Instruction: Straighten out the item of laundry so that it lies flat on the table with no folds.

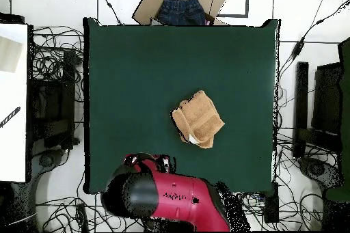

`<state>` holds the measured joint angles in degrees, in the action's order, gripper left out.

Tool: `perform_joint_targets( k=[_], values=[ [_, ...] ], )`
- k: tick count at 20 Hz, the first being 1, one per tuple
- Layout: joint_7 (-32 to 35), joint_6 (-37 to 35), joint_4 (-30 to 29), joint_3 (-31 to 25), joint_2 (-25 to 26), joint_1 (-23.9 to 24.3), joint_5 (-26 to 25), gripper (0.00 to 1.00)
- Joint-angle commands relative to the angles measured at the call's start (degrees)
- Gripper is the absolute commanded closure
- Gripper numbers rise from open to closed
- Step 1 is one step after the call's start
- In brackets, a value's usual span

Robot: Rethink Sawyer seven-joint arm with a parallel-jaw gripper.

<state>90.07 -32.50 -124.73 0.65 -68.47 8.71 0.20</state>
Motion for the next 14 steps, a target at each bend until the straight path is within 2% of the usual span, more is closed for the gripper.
perform_joint_targets(
  k=[1, 5, 14],
  values=[
    [1.8, 4.2, -3.3, -4.7, 5.0, 3.6, -1.1, 0.0],
    [1.8, 6.6, -3.3, -5.6, 6.7, 5.0, -2.0, 0.0],
    [3.2, 12.8, -0.2, -6.5, 14.7, 5.8, -4.3, 0.0]
  ],
)
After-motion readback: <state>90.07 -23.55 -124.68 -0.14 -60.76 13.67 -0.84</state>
